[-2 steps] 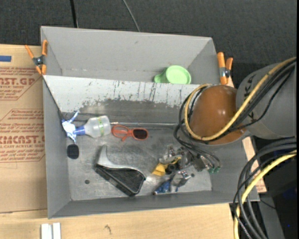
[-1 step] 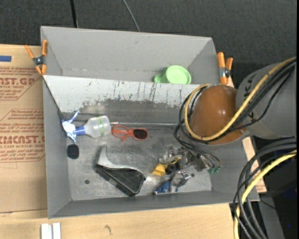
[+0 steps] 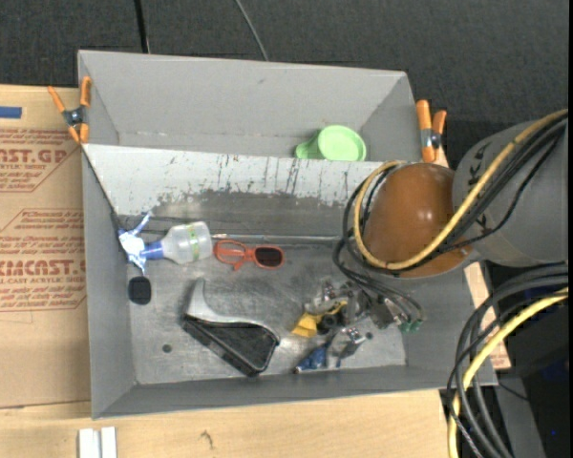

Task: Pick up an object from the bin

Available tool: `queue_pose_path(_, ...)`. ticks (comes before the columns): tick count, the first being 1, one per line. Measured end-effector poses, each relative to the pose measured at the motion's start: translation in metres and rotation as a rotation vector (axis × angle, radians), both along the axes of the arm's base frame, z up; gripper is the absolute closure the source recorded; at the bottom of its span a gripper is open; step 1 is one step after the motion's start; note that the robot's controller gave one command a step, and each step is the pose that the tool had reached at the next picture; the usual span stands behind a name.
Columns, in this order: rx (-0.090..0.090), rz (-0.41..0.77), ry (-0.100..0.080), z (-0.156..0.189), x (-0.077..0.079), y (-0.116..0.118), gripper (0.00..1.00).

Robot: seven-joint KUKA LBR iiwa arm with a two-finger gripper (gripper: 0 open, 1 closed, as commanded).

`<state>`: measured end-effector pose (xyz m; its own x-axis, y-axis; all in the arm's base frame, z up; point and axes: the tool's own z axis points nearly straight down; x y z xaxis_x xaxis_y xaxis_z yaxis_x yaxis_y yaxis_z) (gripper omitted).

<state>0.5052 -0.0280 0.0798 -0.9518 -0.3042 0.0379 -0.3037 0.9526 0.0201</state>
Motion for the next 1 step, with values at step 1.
queue_pose_path(1, -0.004, 0.003, 0.002, 0.0045, -0.0044, -0.0003, 1.0)
